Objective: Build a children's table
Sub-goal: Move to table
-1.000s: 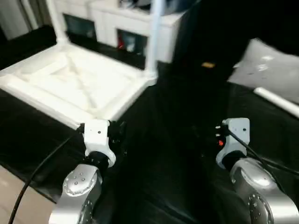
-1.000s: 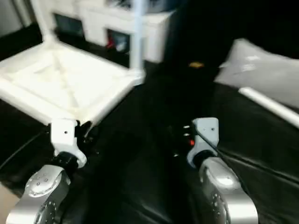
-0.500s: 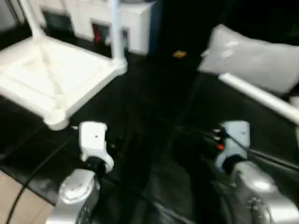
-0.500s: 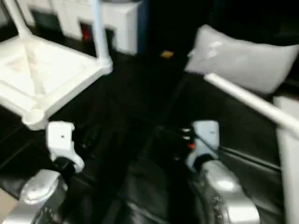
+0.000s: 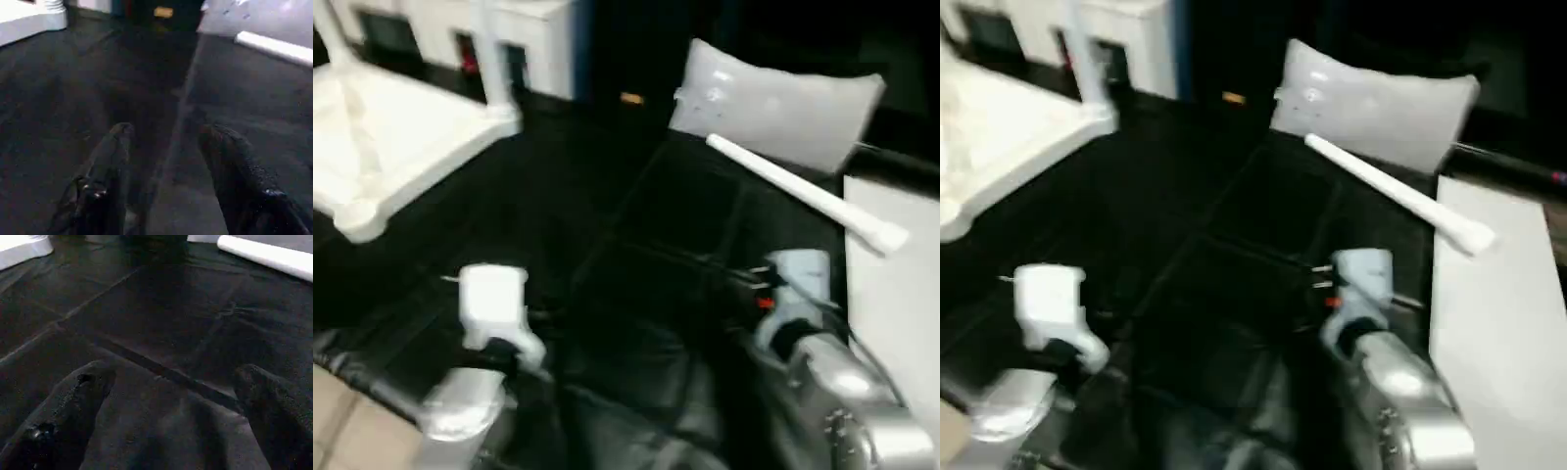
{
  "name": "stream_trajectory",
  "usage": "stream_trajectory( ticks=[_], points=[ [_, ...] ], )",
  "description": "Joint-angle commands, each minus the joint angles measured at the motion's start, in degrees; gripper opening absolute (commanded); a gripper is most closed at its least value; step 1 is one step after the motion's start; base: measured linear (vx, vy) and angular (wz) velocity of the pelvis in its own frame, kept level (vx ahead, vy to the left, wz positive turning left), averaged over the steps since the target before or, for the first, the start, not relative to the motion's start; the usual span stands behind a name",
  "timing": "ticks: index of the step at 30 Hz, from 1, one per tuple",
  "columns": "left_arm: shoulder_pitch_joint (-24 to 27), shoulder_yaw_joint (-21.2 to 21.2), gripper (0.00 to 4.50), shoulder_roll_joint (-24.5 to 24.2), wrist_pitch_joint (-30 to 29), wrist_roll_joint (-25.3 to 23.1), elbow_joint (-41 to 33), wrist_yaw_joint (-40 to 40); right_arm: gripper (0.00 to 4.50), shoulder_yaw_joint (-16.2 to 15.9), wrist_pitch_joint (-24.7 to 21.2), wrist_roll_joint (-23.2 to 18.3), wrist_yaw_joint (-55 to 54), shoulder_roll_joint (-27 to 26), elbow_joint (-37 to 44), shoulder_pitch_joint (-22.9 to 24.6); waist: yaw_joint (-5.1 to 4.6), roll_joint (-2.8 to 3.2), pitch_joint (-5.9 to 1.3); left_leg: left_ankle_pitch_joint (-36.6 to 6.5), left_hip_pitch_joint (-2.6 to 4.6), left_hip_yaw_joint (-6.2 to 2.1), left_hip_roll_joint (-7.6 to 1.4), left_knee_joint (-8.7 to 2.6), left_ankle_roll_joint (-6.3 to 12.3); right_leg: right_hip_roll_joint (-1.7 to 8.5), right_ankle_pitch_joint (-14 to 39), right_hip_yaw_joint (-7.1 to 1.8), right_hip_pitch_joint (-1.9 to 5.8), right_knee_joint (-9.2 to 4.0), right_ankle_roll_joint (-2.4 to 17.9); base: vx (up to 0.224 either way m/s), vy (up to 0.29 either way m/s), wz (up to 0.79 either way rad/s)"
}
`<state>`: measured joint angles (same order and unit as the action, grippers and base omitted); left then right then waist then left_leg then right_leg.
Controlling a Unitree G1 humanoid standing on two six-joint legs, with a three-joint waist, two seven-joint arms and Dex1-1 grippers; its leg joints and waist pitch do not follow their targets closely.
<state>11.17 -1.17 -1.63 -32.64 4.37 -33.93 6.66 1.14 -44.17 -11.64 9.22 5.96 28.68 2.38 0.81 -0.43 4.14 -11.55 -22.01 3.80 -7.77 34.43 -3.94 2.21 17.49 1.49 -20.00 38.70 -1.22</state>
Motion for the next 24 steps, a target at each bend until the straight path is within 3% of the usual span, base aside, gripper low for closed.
stream_trajectory(
  ticks=[1, 2, 3, 4, 6, 10, 11, 12, 13, 14, 15, 19, 20, 21, 22, 24],
  points=[
    [0.1, 0.8, 2.68, -0.4, -0.5, 0.0, 0.1, -0.4, 4.5, -0.8, 0.0, -0.8, 0.1, 0.7, 0.1, -0.3, 0.2, -1.02, -1.48, -5.5, 0.18, 0.44, -2.08, -3.06, 0.35, 4.35, -12.7, -2.7, 1.68, -6.65, -6.8, 0.0, 0.0, 0.0],
    [0.2, 1.0, 2.68, -0.5, -0.8, -0.1, 0.0, -0.6, 4.5, -0.7, -0.1, -0.9, 0.1, 0.5, 0.1, -0.5, 0.09, -0.04, -1.84, -5.2, 0.27, 0.14, -2.85, -3.81, -1.03, 4.1, -12.4, -2.17, 2.37, -6.15, -2.8, 0.0, 0.0, 0.0],
    [0.2, 1.0, 2.68, -0.6, -0.8, -0.2, 0.0, -0.6, 4.5, -0.7, -0.1, -0.9, 0.1, 0.5, 0.0, -0.6, 0.01, 0.26, -1.9, -4.9, 0.39, -0.03, -3.28, -4.03, -1.28, 4.05, -12.9, -1.93, 2.36, -6.16, -0.9, 0.0, 0.0, 0.0],
    [0.2, 1.2, 2.68, -0.7, -0.9, -0.2, 0.0, -0.6, 4.5, -0.6, -0.1, -1.0, 0.0, 0.2, -0.2, -1.0, -0.35, 0.46, -1.87, -4.2, 0.65, -0.48, -4.05, -4.45, -1.5, 3.98, -14.5, -1.59, 2.35, -5.98, 2.7, 0.0, 0.0, 0.0],
    [0.0, 1.1, 2.68, -1.4, -1.2, -0.5, 0.1, -0.3, 4.5, -0.1, -0.2, -0.7, -0.1, -0.5, -0.9, -2.3, -0.83, 0.77, -1.7, -4.0, 0.73, -0.58, -4.18, -4.66, -1.03, 4.21, -14.8, -1.46, 2.53, -6.22, 7.6, -0.012, 0.057, -0.03],
    [-0.7, 1.0, 2.68, -2.8, -2.2, 0.2, 0.3, 1.0, 4.5, 0.8, 0.6, -0.7, -1.0, -0.9, -1.8, -4.6, -0.8, 0.82, -1.13, -9.4, 0.72, 0.07, -4.02, -5.12, -0.78, 4.6, -6.9, -2.06, 2.17, -7.05, 9.6, -0.006, 0.014, -0.01],
    [-1.0, 1.3, 2.68, -3.6, -2.2, 1.2, 0.4, 2.4, 4.5, 1.2, 1.2, -0.6, -0.7, -0.3, -3.0, -6.7, -0.79, 0.88, -0.94, -12.3, 0.73, 0.17, -3.94, -5.32, -1.19, 4.67, -2.2, -2.25, 2.01, -7.26, 9.6, 0.0, 0.0, 0.0],
    [-1.0, 1.3, 2.68, -3.7, -2.2, 1.4, 0.3, 2.5, 4.5, 1.2, 1.3, -0.6, -0.6, -0.2, -3.2, -6.9, -0.87, 0.56, -0.82, -14.5, 0.69, 0.37, -3.81, -5.39, -1.51, 4.75, 2.3, -2.52, 1.78, -7.51, 9.4, 0.0, 0.0, 0.0],
    [-1.3, 1.9, 2.68, -4.1, -2.5, 2.8, 0.3, 3.8, 4.5, 1.7, 2.3, -0.6, -0.1, 0.5, -4.8, -9.1, -0.81, 0.79, -0.81, -15.2, 0.7, 0.59, -3.77, -5.37, -1.66, 4.74, 4.1, -2.69, 1.6, -7.64, 9.2, -0.053, 0.02, -0.04],
    [-1.6, 2.4, 2.68, -4.4, -2.5, 4.0, 0.1, 4.9, 4.5, 2.1, 3.4, -0.8, 0.7, 1.1, -6.3, -10.8, -0.86, 0.62, -0.81, -15.8, 0.91, 0.95, -3.87, -5.25, -1.83, 4.79, 6.5, -2.9, 1.11, -7.79, 8.9, 0.0, 0.0, 0.0],
    [-1.9, 2.8, 2.68, -4.7, -2.9, 5.0, -0.1, 5.8, 4.5, 2.5, 4.1, -0.9, 1.2, 1.9, -8.1, -12.6, -0.83, 0.65, -0.8, -15.8, 0.81, 1.05, -3.87, -5.31, -1.87, 4.78, 7.1, -2.93, 1.1, -7.81, 8.8, 0.0, 0.0, 0.0],
    [-3.9, 3.5, 2.68, -9.0, -4.4, 8.4, -1.0, 11.6, 4.5, 5.0, 8.4, 0.2, 2.9, 5.9, -20.8, -23.7, -0.74, 0.64, -0.79, -14.0, 0.83, 1.85, -3.82, -5.04, -1.86, 4.62, 5.9, -3.06, 0.36, -7.7, 8.9, 0.0, 0.0, 0.0],
    [-5.1, 3.6, 2.68, -11.1, -5.4, 9.5, -1.4, 13.9, 4.5, 6.0, 11.3, 0.7, 3.4, 7.6, -27.7, -28.9, -0.78, -0.15, -0.69, -12.6, 0.7, 2.32, -3.6, -4.87, -1.42, 4.65, 6.1, -2.95, 0.33, -7.57, 9.3, 0.0, 0.0, 0.0],
    [-5.1, 3.6, 2.68, -11.1, -5.4, 9.5, -1.4, 13.9, 4.5, 6.0, 11.3, 0.7, 3.4, 7.6, -27.7, -28.9, -0.72, 0.1, -0.87, -11.5, 0.72, 2.46, -3.56, -4.7, -1.27, 4.54, 5.0, -3.03, 0.31, -7.32, 9.6, 0.0, 0.0, 0.0],
    [-5.7, 3.6, 2.68, -12.3, -5.7, 10.0, -1.5, 15.1, 4.5, 6.5, 12.7, 1.1, 3.4, 8.5, -31.1, -31.3, -0.54, 0.07, -0.95, -9.8, 0.73, 2.7, -3.7, -4.61, -0.98, 4.56, 2.7, -3.1, 0.34, -7.38, 9.6, 0.0, 0.0, 0.0],
    [-7.0, 4.1, 2.68, -15.1, -6.6, 11.5, -1.8, 18.0, 4.5, 7.2, 16.7, 1.9, 3.6, 10.4, -40.3, -36.9, -0.35, 0.47, -1.24, -4.8, 0.58, 2.97, -3.7, -4.26, -0.42, 4.06, -7.8, -2.73, 0.26, -6.31, 11.1, 0.0, 0.0, 0.0]
  ],
)
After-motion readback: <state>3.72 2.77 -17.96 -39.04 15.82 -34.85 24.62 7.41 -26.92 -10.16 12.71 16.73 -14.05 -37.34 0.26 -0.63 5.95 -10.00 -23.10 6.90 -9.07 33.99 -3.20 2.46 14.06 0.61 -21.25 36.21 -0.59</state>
